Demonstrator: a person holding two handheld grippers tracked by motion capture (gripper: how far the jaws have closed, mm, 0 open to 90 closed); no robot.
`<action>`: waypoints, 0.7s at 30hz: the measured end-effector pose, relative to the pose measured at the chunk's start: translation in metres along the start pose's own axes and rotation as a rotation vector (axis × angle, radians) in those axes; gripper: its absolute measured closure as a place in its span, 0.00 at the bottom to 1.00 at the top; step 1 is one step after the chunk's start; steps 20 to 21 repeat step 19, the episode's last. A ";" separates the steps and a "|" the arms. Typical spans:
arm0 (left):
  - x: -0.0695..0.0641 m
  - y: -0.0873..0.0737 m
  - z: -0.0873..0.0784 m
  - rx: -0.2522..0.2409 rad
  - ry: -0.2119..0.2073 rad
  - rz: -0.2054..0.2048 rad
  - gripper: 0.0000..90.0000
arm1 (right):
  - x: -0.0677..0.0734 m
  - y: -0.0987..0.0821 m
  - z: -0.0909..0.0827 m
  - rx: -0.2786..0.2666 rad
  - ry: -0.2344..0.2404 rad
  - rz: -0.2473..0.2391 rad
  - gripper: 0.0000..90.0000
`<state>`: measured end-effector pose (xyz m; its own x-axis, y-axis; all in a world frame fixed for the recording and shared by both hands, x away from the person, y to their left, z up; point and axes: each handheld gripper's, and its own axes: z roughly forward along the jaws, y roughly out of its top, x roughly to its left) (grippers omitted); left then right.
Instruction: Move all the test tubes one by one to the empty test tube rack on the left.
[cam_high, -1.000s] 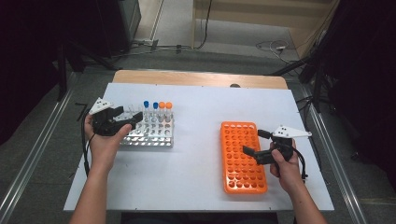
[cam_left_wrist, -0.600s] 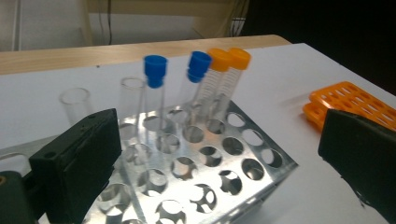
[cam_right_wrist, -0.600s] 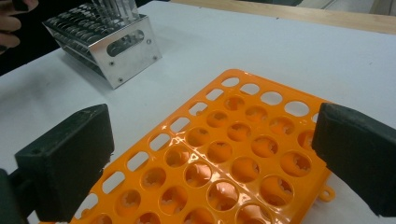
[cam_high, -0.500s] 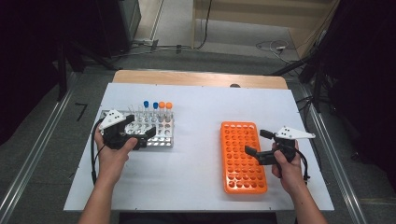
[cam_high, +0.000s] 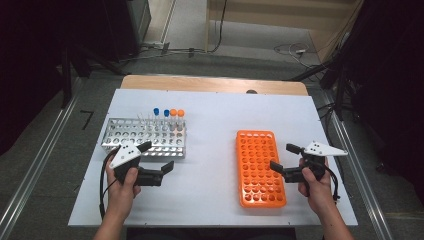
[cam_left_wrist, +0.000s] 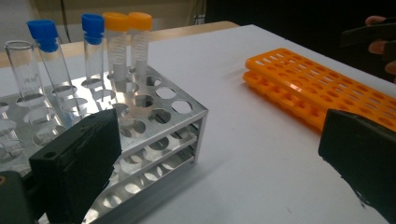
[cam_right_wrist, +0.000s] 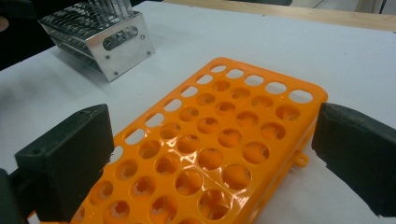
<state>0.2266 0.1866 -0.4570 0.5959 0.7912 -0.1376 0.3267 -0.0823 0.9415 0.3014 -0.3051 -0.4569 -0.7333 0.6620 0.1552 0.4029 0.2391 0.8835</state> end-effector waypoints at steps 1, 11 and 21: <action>0.000 -0.001 -0.002 -0.003 0.000 -0.004 0.00 | 0.000 -0.001 -0.002 0.001 -0.002 0.001 0.00; 0.003 -0.017 -0.021 -0.007 0.004 -0.034 0.00 | -0.001 -0.016 -0.023 -0.005 -0.039 0.002 0.00; 0.005 -0.020 -0.016 0.005 0.010 -0.033 0.00 | -0.001 -0.018 -0.022 -0.007 -0.050 0.009 0.00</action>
